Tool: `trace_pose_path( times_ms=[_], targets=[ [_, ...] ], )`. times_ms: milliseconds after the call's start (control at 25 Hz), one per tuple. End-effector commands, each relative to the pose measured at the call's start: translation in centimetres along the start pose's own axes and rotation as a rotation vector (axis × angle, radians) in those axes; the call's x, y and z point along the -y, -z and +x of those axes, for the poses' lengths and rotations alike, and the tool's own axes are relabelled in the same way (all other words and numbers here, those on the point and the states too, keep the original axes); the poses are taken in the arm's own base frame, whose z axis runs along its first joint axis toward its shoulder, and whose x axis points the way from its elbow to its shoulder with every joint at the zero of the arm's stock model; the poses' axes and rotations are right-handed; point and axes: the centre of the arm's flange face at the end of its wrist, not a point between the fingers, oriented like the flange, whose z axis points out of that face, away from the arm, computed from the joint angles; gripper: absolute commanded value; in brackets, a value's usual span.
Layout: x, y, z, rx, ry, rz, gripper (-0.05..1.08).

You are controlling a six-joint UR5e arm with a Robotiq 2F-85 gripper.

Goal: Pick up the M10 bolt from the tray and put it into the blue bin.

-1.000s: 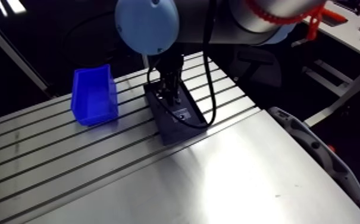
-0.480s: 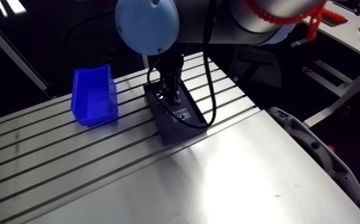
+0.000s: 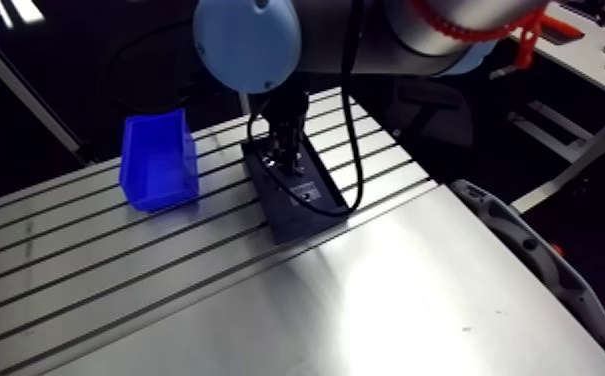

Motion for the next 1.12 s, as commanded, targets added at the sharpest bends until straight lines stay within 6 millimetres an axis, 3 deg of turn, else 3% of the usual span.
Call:
trace_pose_path(
  times_ms=[40,560,880,1120],
  targets=[
    [0.2,-0.2,0.0,0.002,0.0,0.005,0.81],
    [-0.4,1.5,-0.1,-0.008,0.005,-0.022,0.87],
    [-0.2,4.4,-0.7,0.019,0.035,-0.053,0.94],
    [-0.4,8.2,-1.1,0.011,0.038,-0.058,1.01]
  ],
)
